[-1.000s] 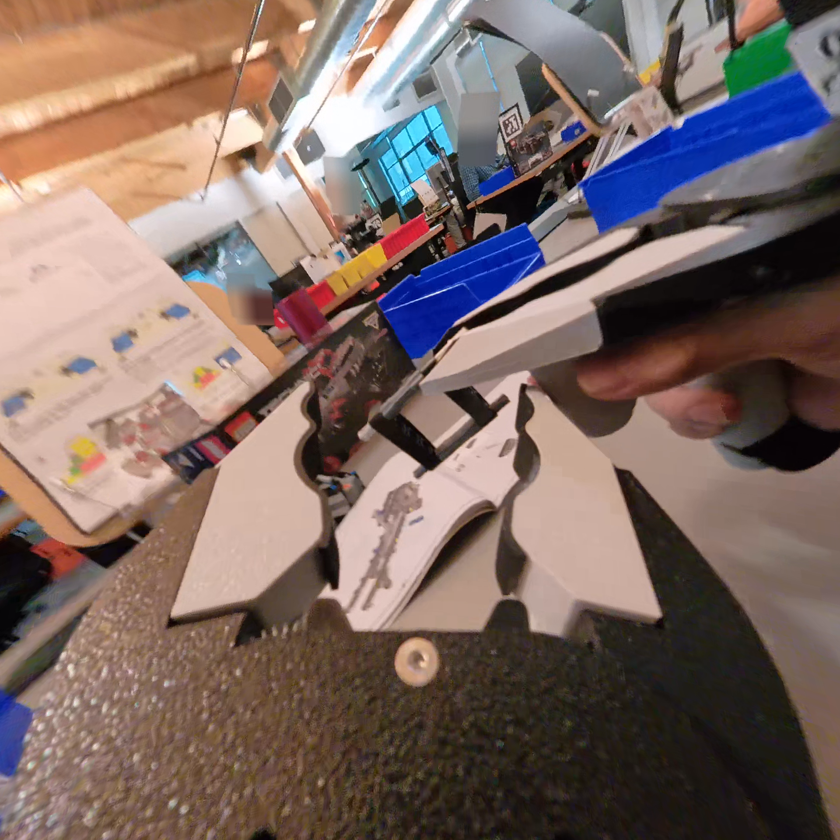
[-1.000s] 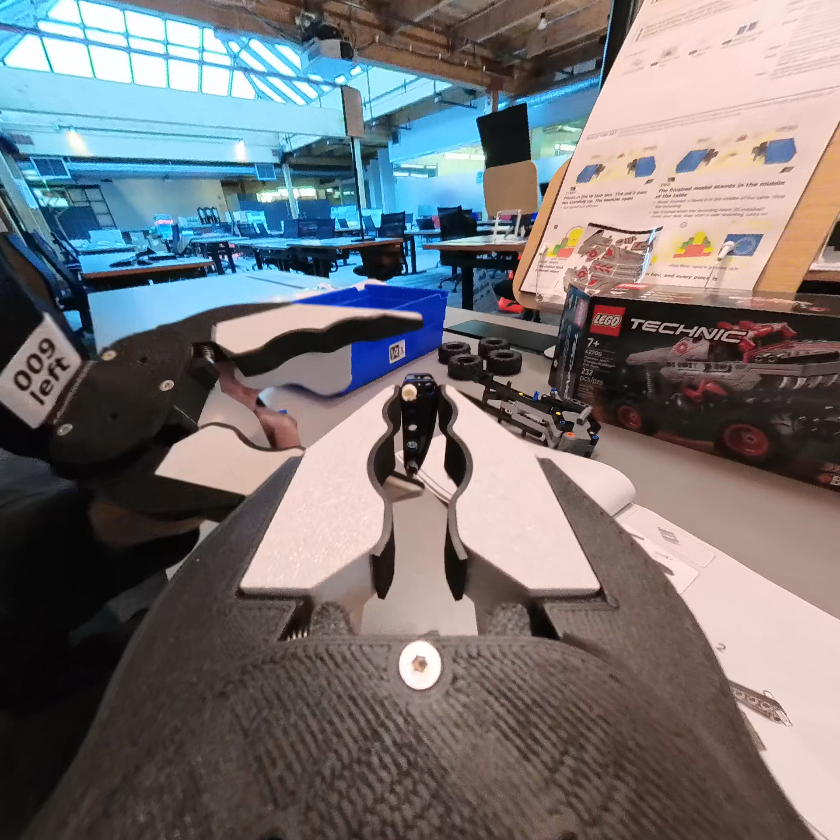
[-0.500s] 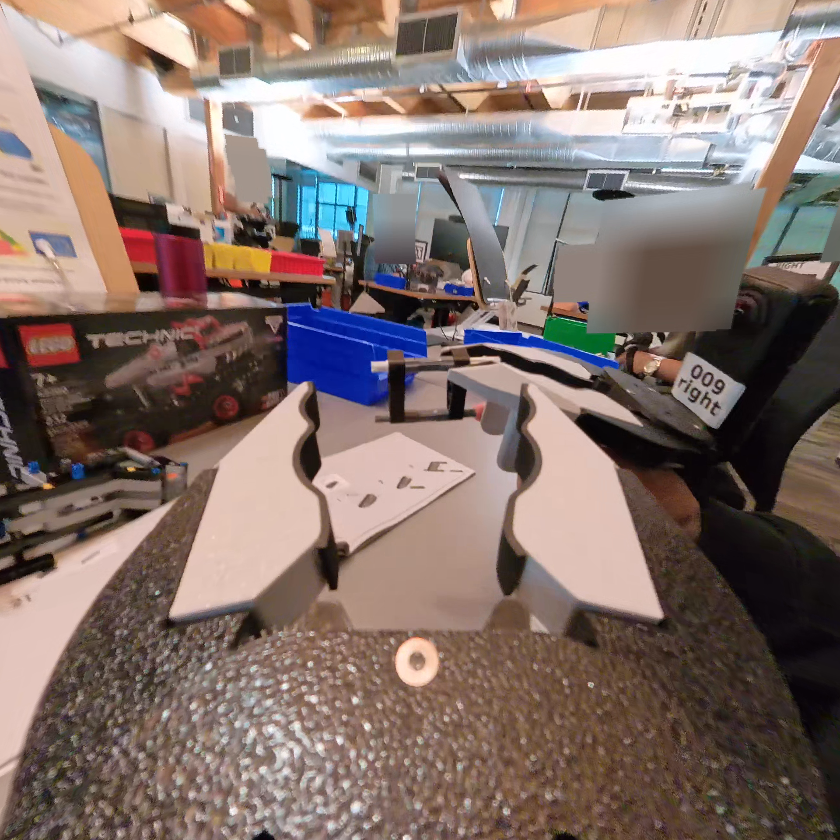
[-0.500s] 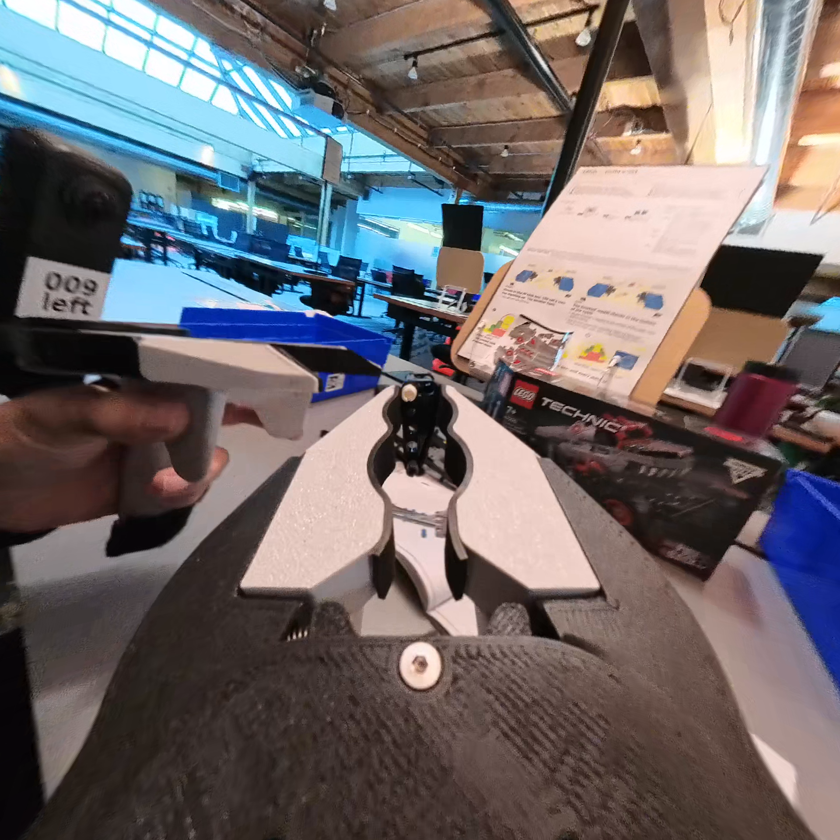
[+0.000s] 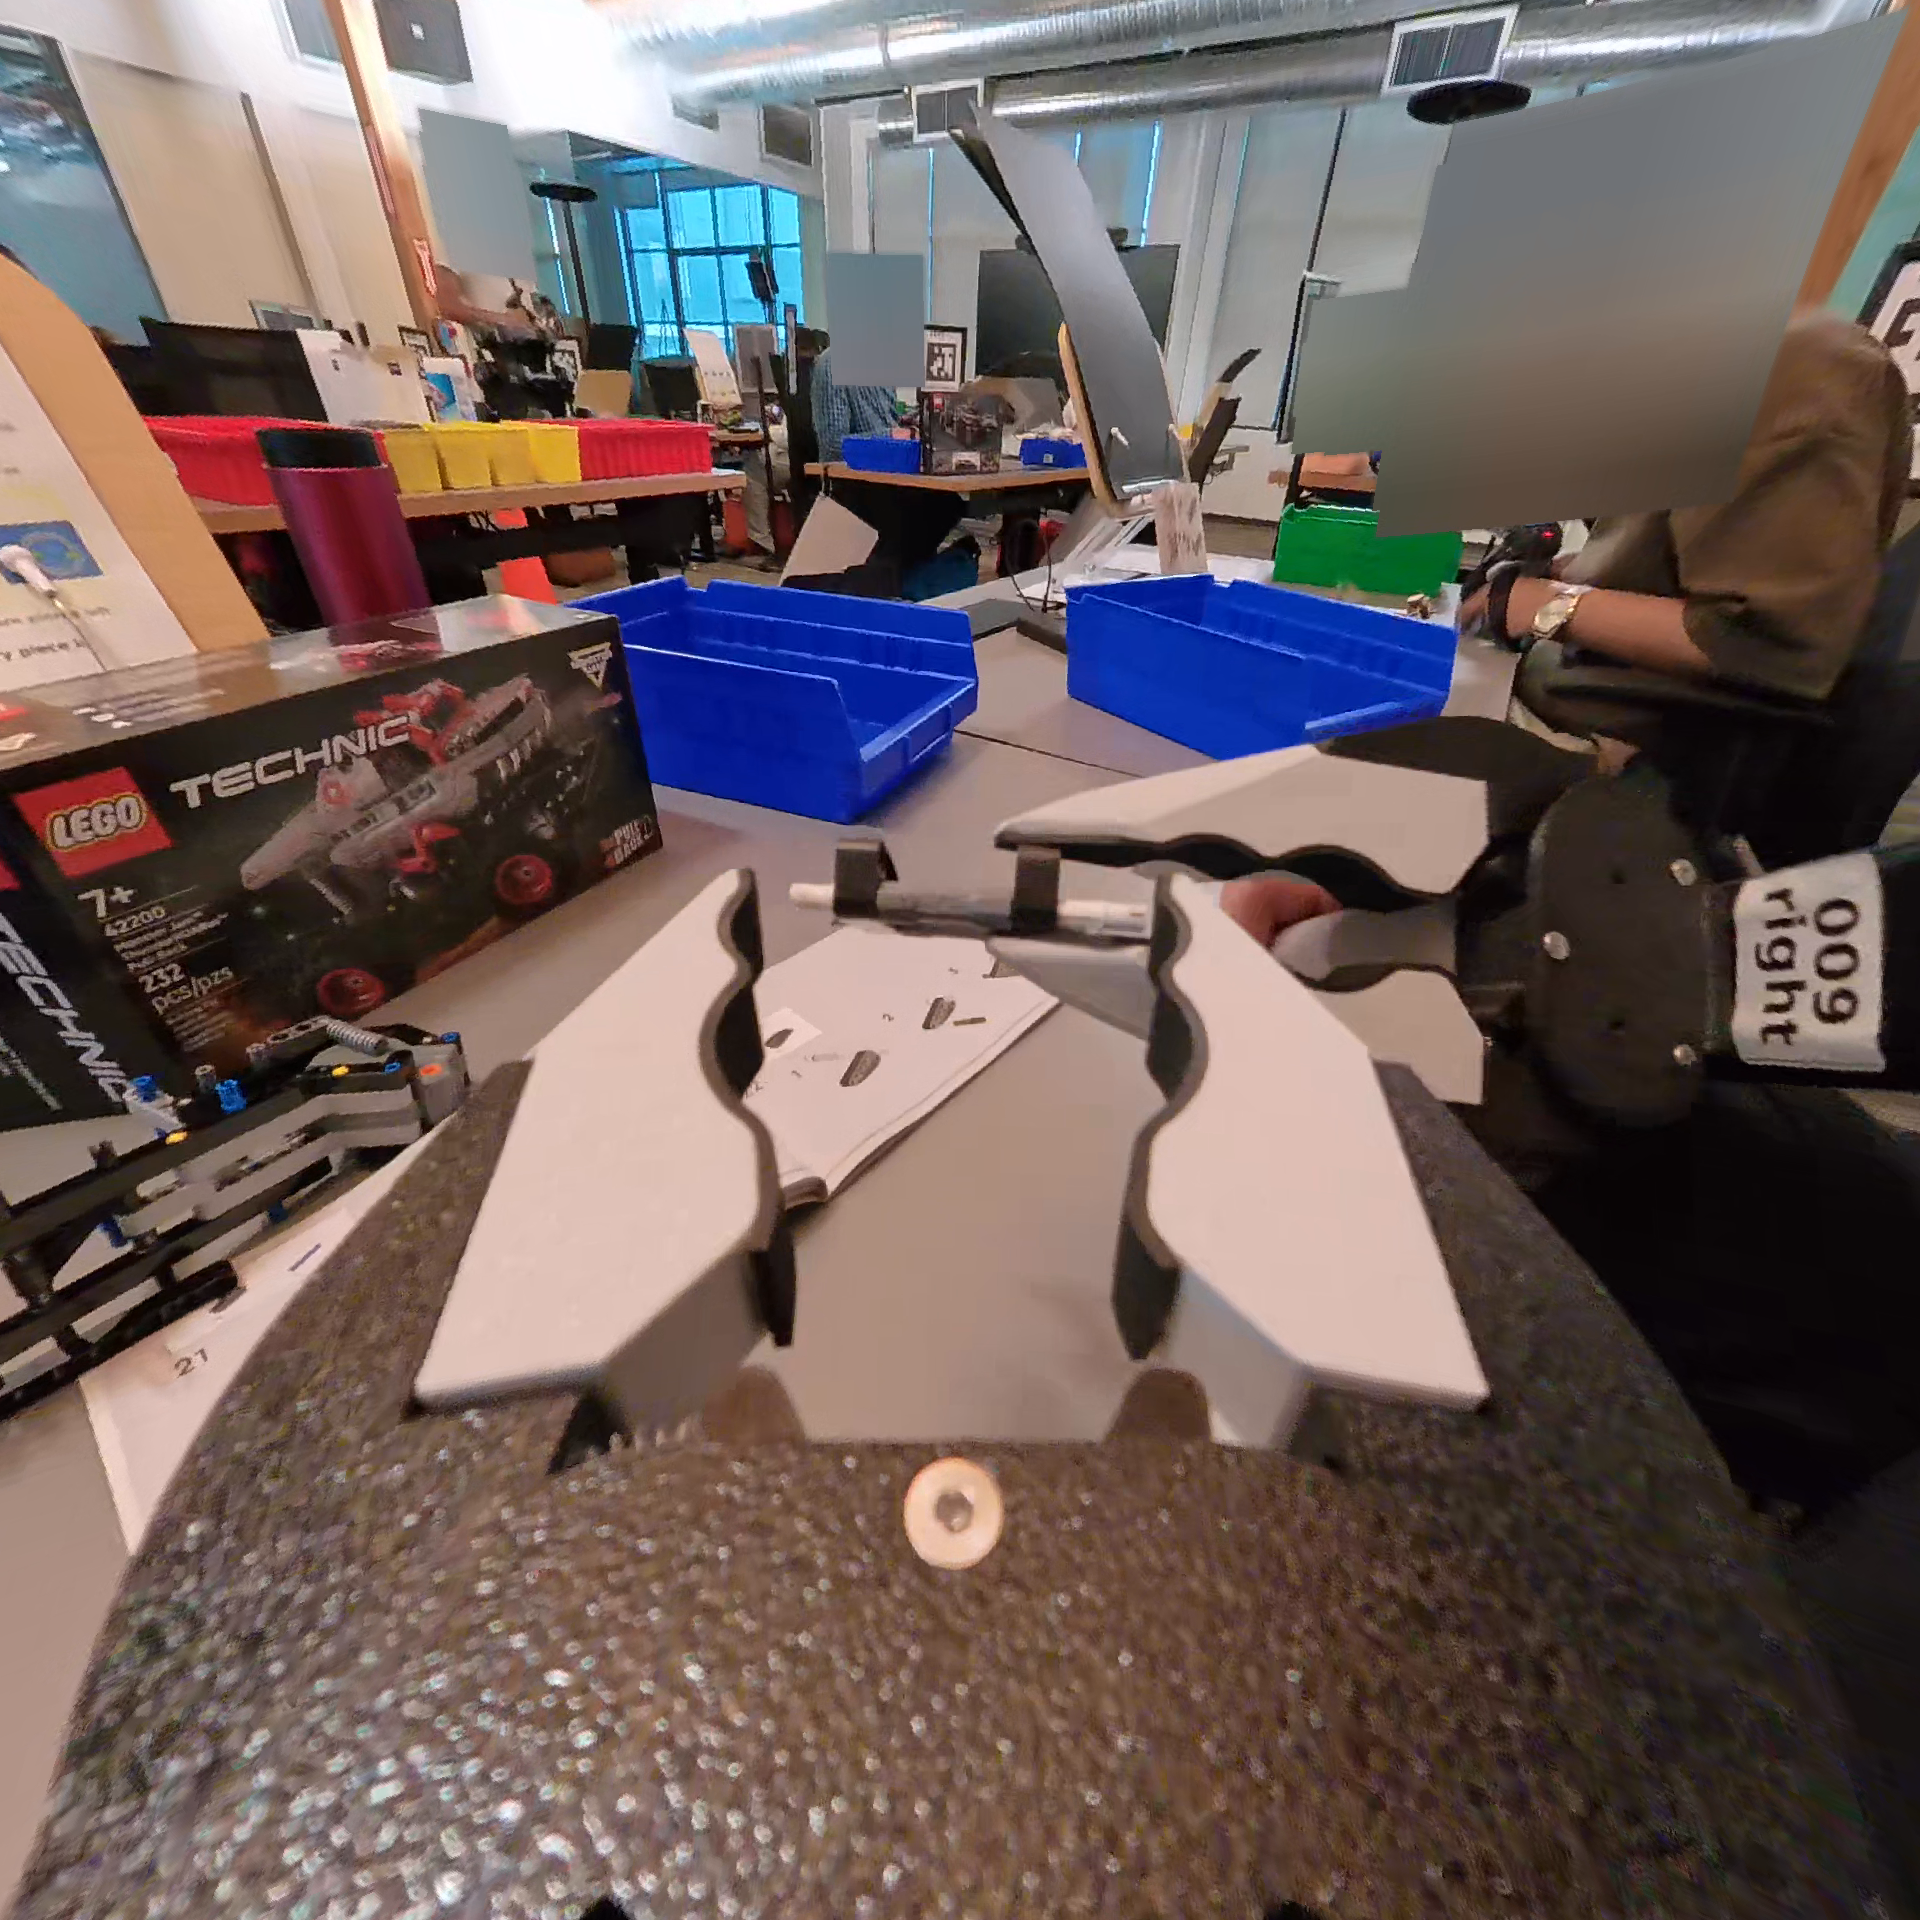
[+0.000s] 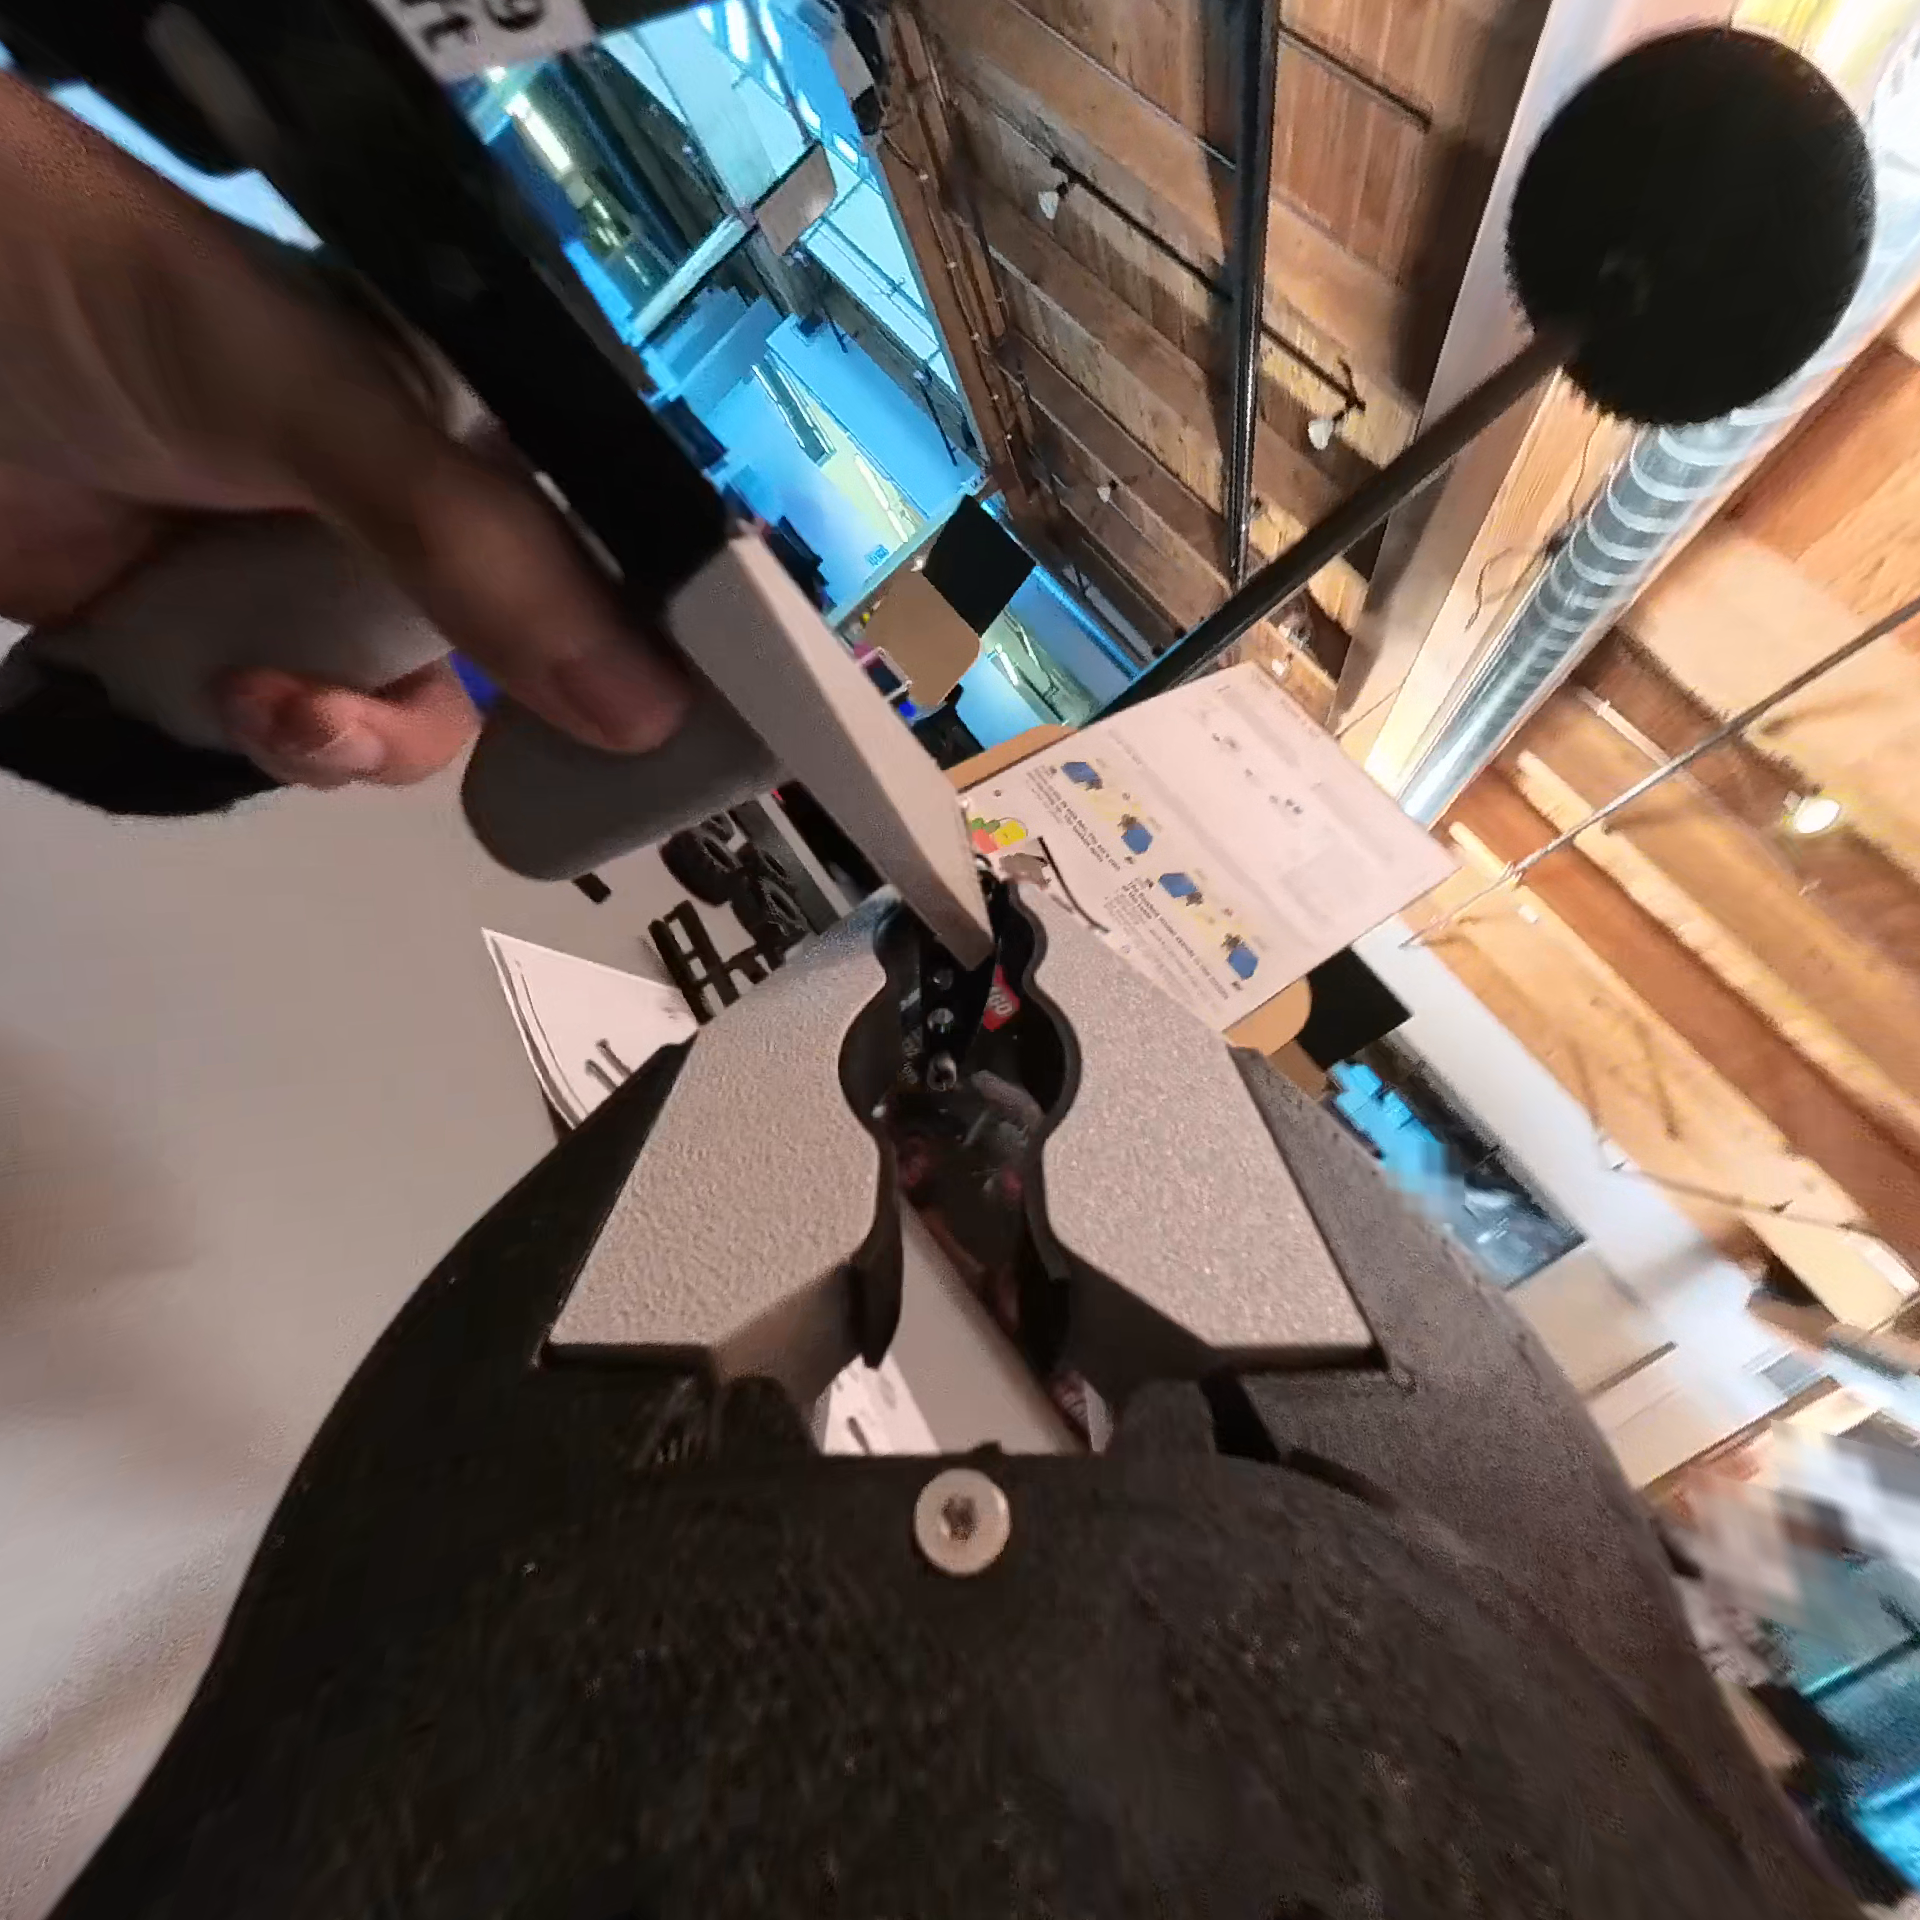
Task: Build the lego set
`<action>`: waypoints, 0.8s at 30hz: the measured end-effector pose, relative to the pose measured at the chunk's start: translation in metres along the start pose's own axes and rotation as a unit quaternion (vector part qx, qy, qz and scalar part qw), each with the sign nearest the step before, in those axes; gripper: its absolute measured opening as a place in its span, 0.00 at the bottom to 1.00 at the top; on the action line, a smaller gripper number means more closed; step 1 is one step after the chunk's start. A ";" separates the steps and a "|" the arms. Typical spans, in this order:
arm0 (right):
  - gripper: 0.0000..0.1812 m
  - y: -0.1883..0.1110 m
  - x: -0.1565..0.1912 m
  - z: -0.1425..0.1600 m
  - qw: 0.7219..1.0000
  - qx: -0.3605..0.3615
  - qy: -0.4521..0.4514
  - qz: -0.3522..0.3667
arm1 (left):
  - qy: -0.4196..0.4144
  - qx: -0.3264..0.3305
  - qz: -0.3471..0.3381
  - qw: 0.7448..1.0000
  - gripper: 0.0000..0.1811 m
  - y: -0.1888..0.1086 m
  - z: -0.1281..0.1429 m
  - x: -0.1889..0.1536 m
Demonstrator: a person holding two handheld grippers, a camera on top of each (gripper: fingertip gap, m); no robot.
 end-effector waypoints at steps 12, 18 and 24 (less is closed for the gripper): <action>0.07 -0.002 0.007 0.003 0.995 0.005 -0.095 -0.022 | 0.051 0.044 0.010 0.998 0.36 -0.002 0.004 -0.003; 0.07 -0.002 0.008 0.001 0.994 0.004 -0.109 -0.024 | 0.058 0.056 0.010 0.997 0.36 -0.003 0.003 -0.003; 0.06 -0.002 0.009 0.000 0.993 0.001 -0.118 -0.025 | 0.064 0.057 0.016 0.996 0.36 -0.004 0.002 -0.003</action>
Point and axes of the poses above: each gripper's, where its closed fingertips meet, y out along the fingers, z out of its underside, x = y × z across the jaws, the point moved 5 cm from there along -y, back along the fingers, and after that the axes turned 11 degrees about -x, right-handed, at the moved point
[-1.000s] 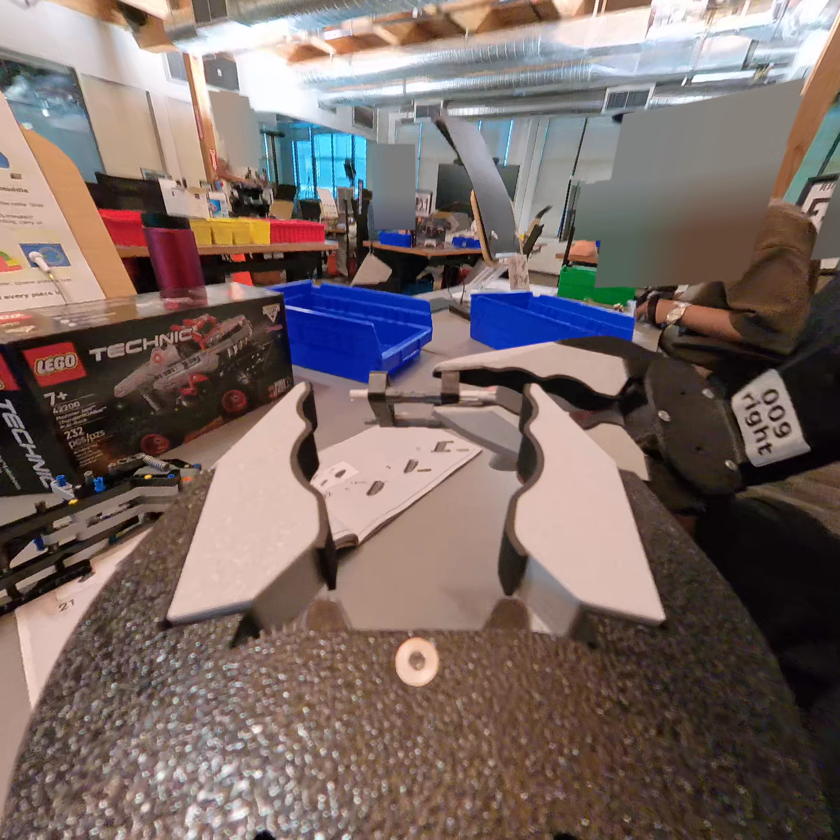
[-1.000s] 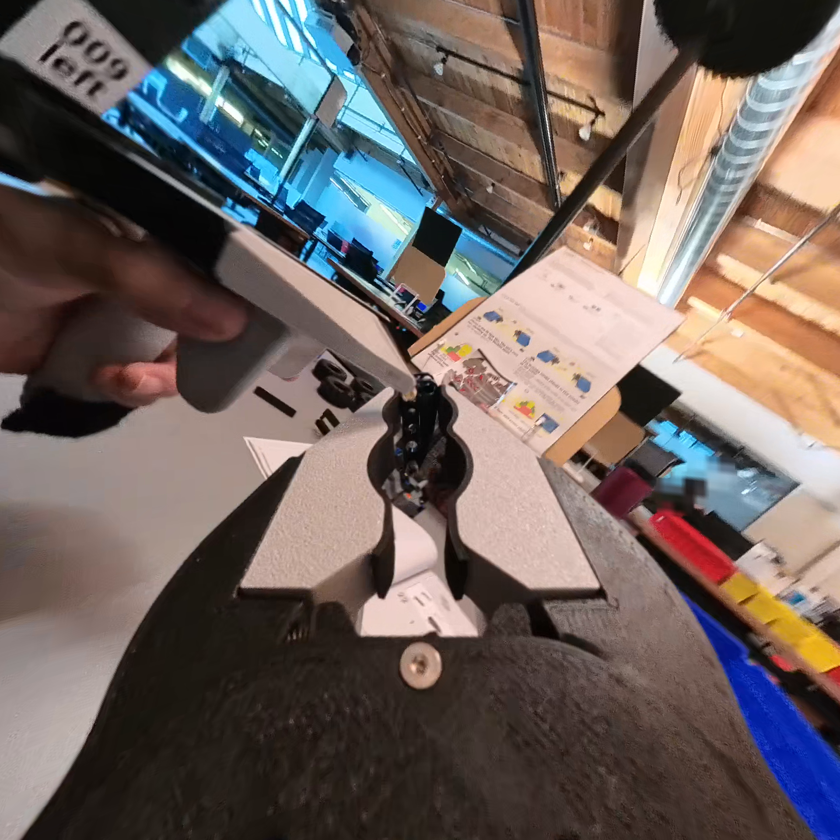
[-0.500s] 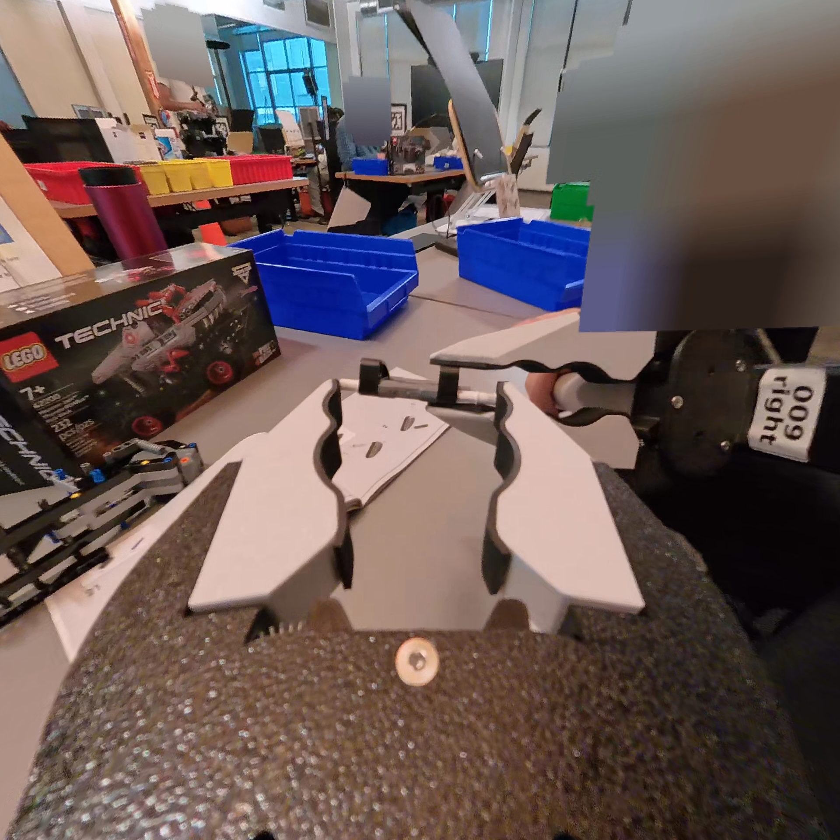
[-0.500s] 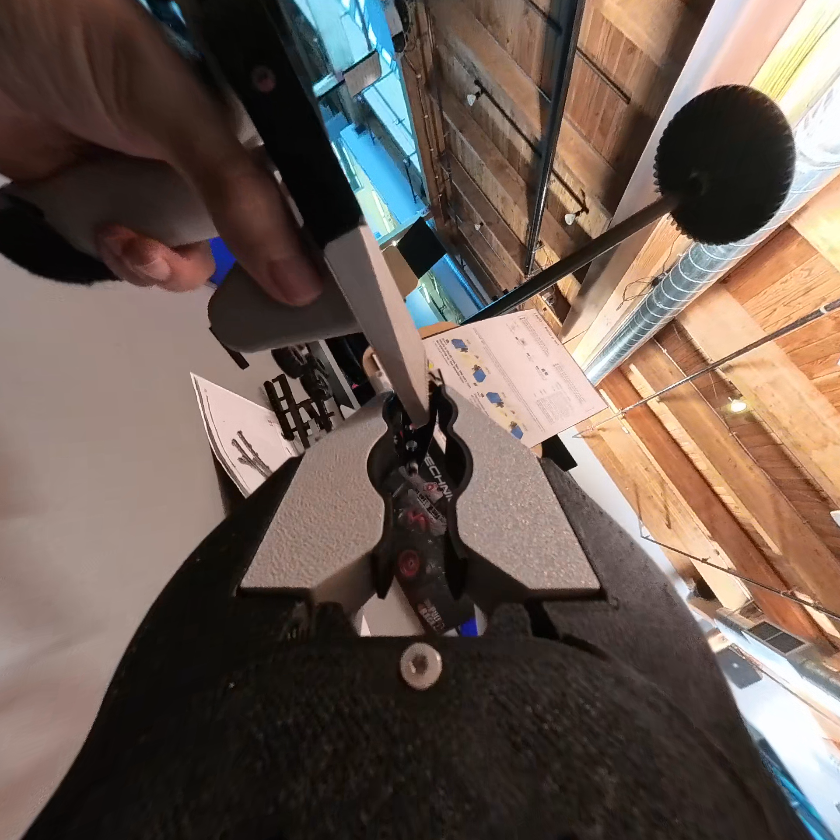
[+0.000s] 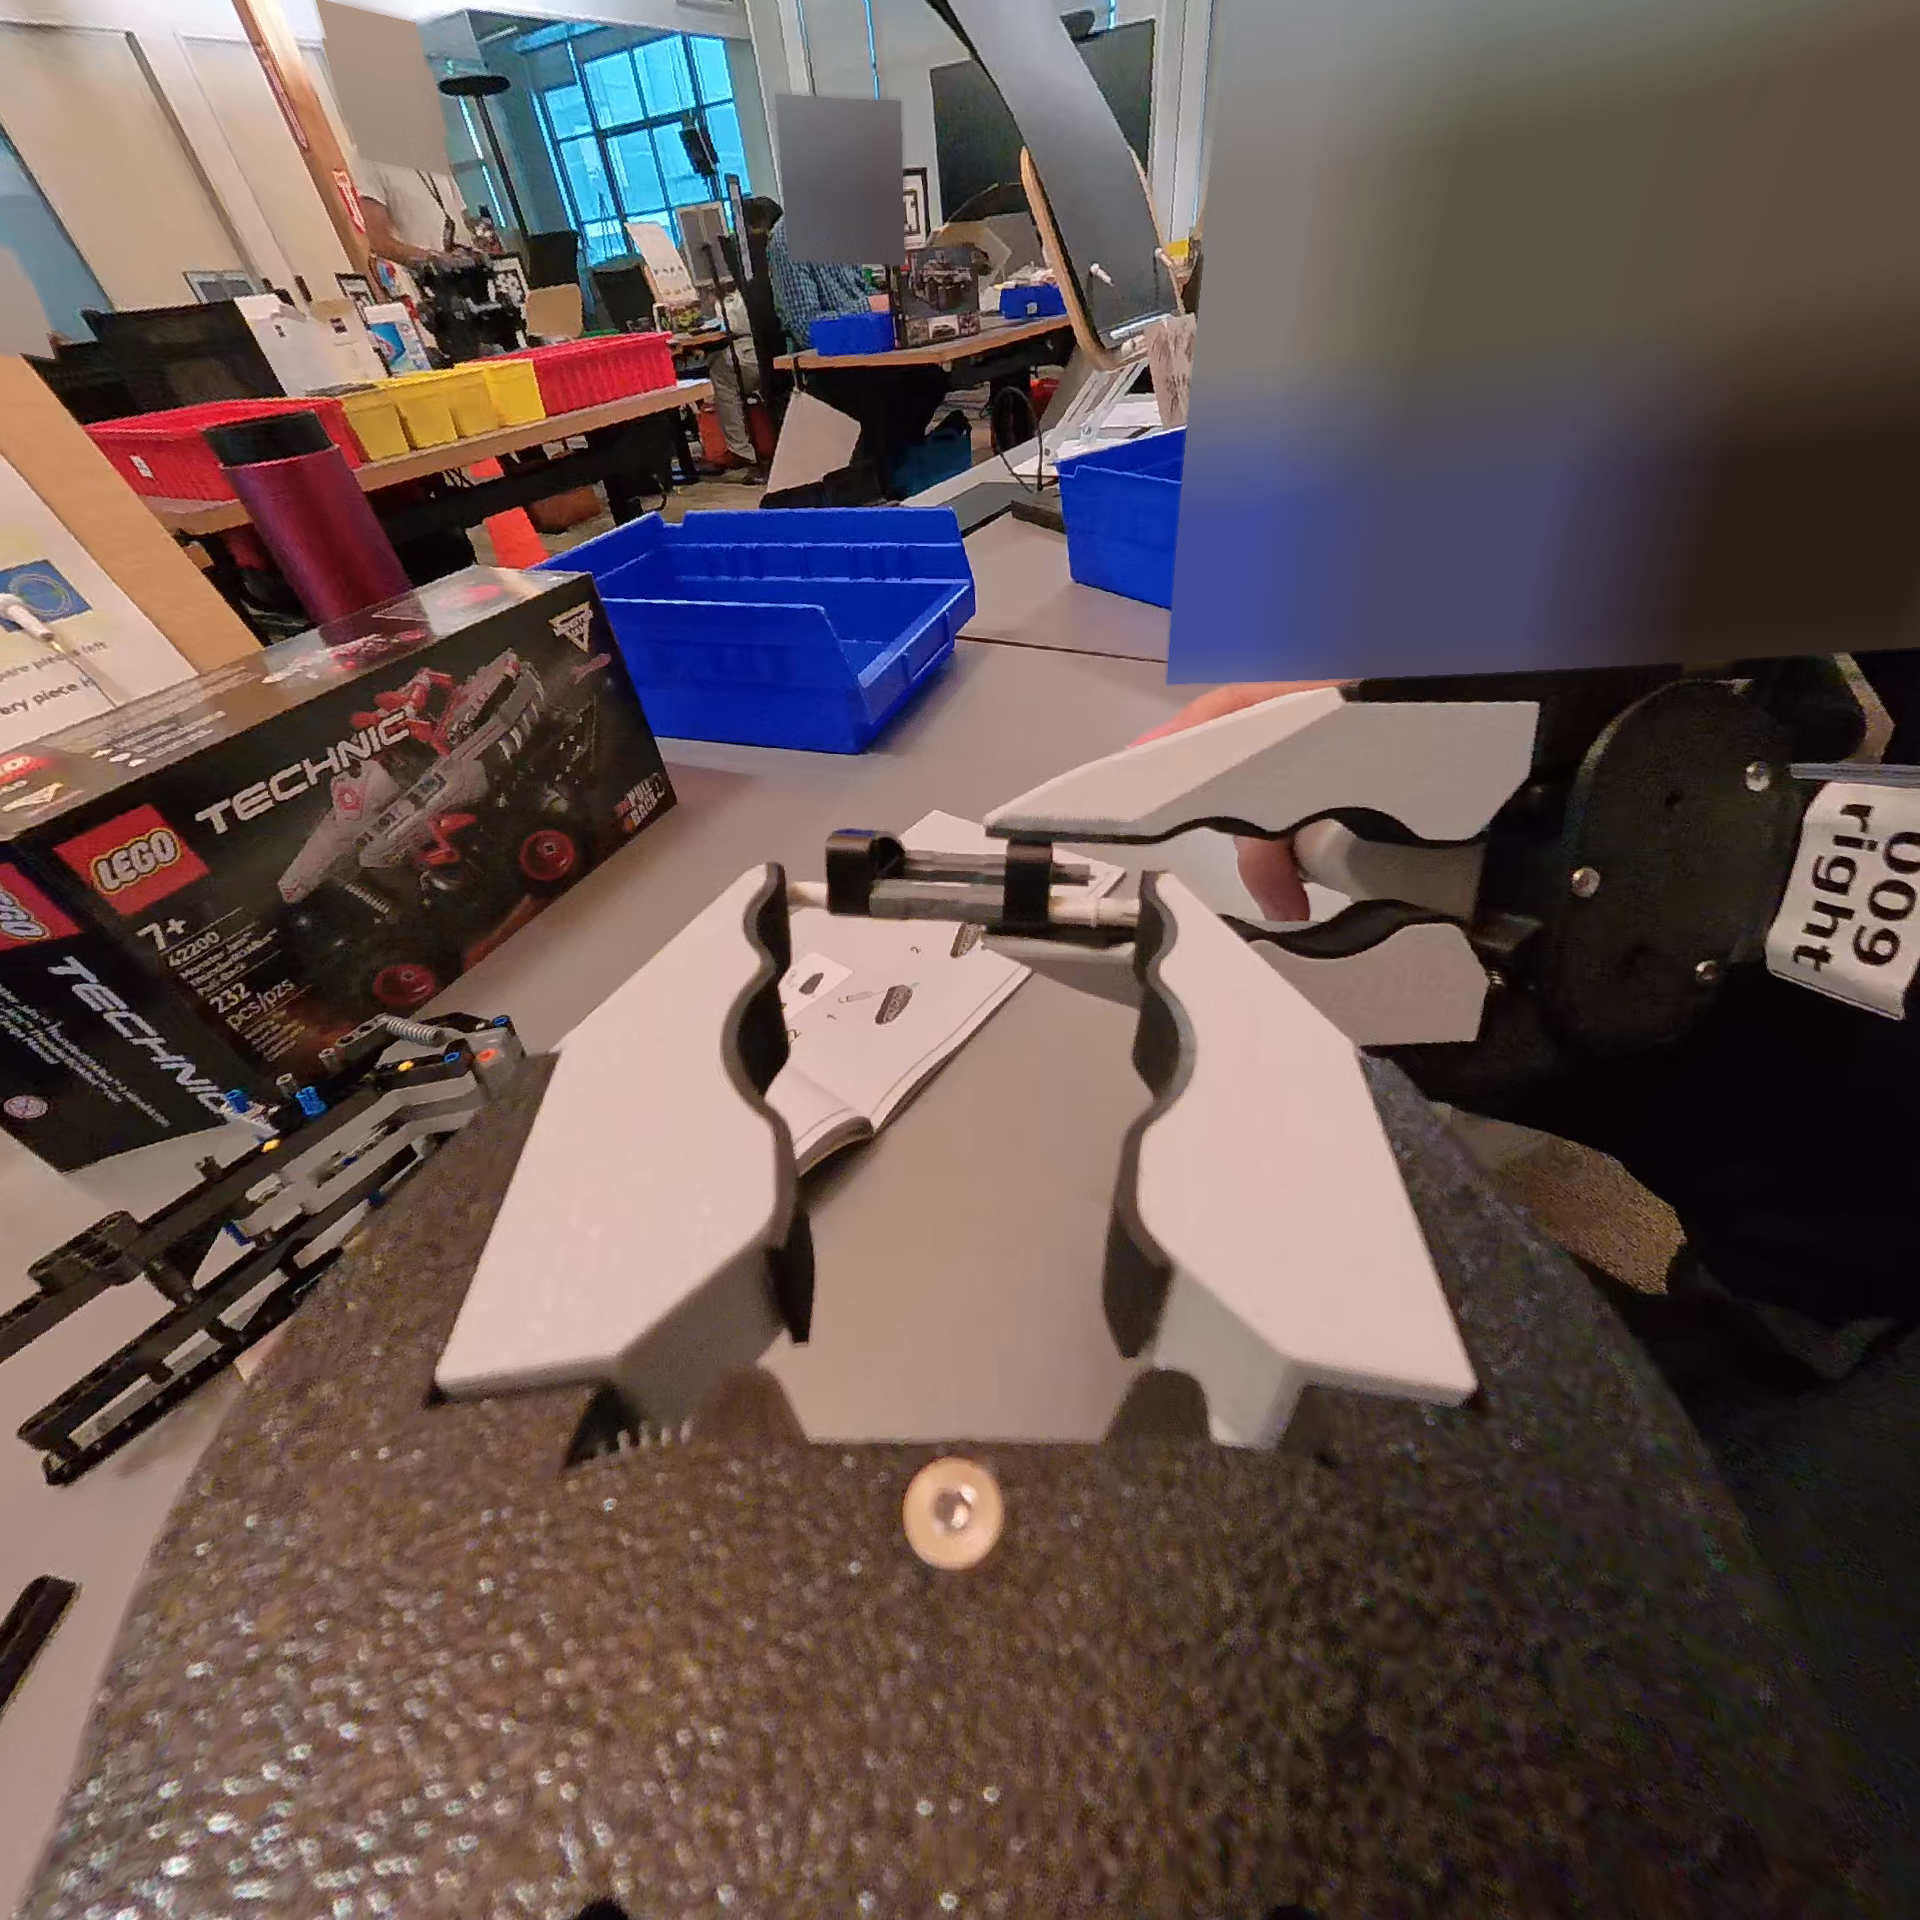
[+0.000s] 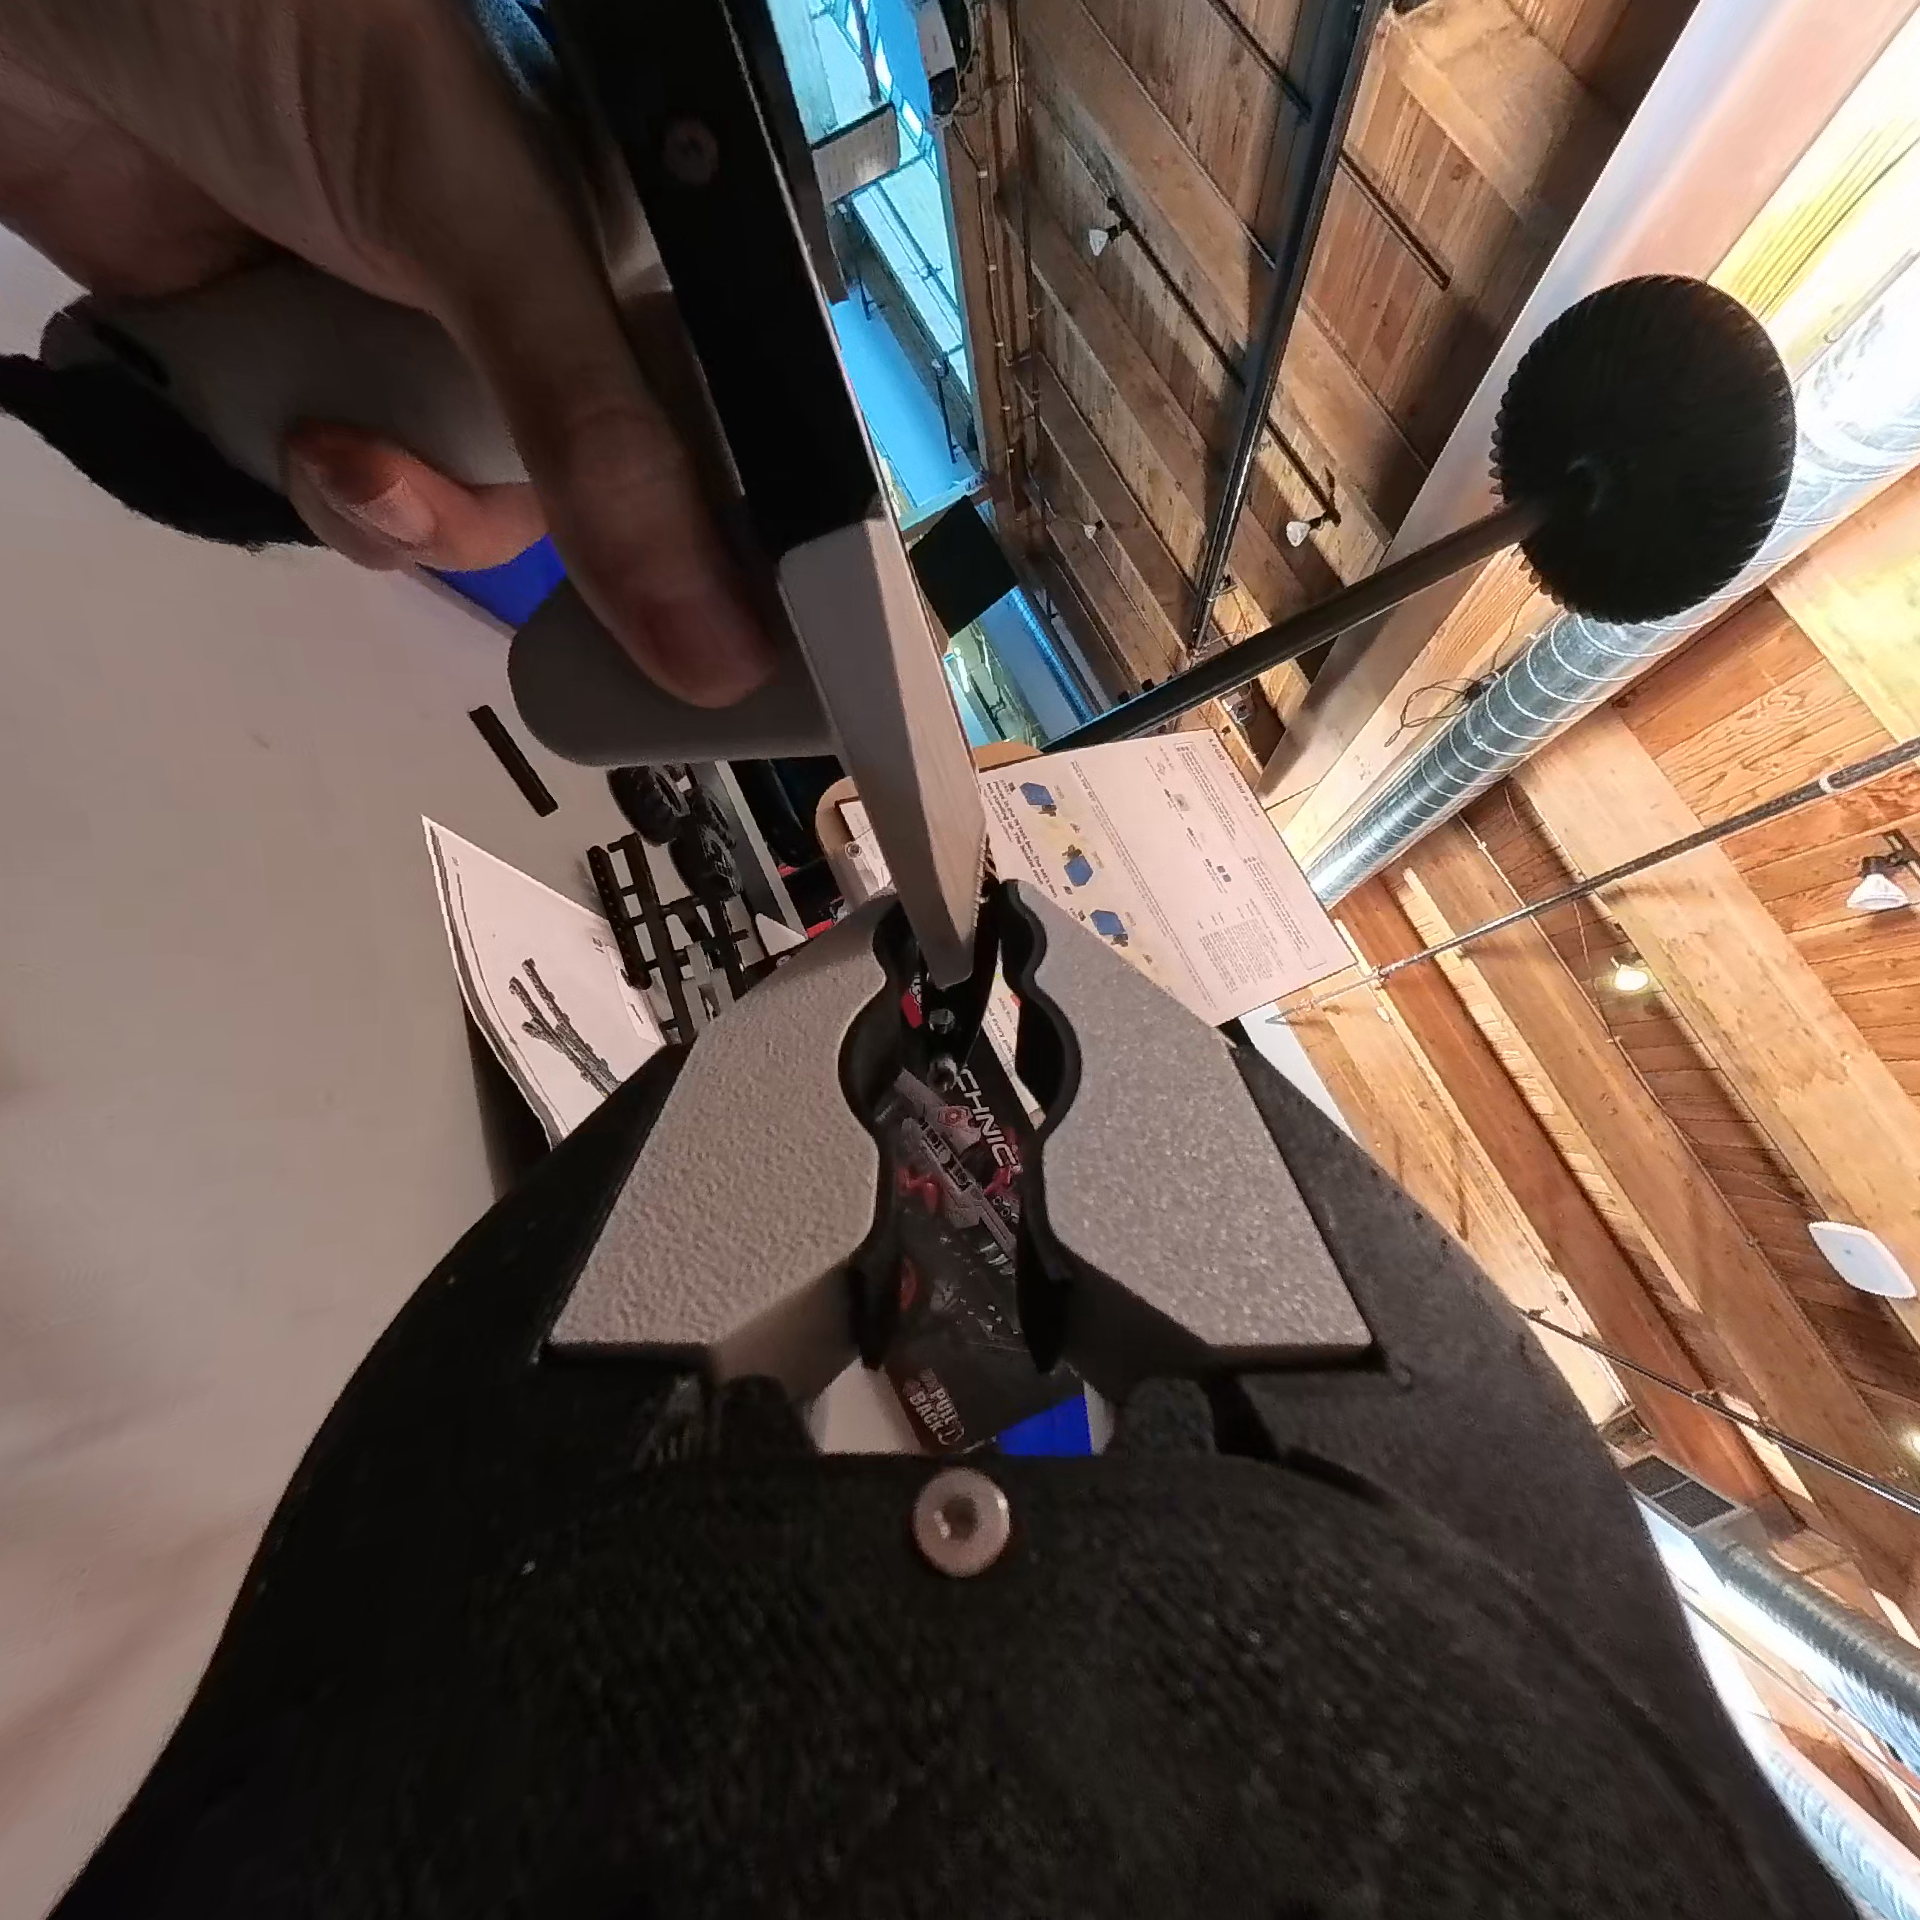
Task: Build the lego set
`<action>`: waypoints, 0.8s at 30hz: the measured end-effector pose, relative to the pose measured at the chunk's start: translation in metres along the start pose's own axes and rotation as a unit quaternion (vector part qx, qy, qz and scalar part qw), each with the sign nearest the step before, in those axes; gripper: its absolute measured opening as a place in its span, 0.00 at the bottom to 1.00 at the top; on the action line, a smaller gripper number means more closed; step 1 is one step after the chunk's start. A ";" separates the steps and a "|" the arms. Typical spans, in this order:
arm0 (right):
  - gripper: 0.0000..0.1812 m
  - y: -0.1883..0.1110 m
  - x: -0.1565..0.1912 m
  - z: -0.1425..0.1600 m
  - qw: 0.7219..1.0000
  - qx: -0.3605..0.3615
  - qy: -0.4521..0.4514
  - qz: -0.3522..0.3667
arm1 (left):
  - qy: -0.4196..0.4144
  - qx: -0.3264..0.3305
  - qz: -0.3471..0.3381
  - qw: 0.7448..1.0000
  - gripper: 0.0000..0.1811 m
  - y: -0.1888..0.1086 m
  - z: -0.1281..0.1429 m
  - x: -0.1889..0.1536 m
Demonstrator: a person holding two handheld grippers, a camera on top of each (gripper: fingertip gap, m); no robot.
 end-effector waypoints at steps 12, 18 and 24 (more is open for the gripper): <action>0.07 0.000 0.002 0.003 1.000 0.012 -0.010 -0.006 | 0.002 0.005 0.000 1.000 0.35 0.002 0.003 0.000; 0.07 0.000 0.003 0.003 1.000 0.017 -0.011 -0.008 | -0.003 0.007 0.003 1.000 0.34 0.003 0.004 0.001; 0.07 0.000 0.002 0.003 1.000 0.016 -0.016 -0.003 | -0.004 0.001 0.005 1.000 0.34 0.004 0.004 0.000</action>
Point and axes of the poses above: each gripper's, where its closed fingertips meet, y out along the fingers, z out of its underside, x = y × z across the jaws, the point moved 5 cm from there along -y, back along the fingers, and after that the axes turned 11 degrees about -x, right-handed, at the moved point
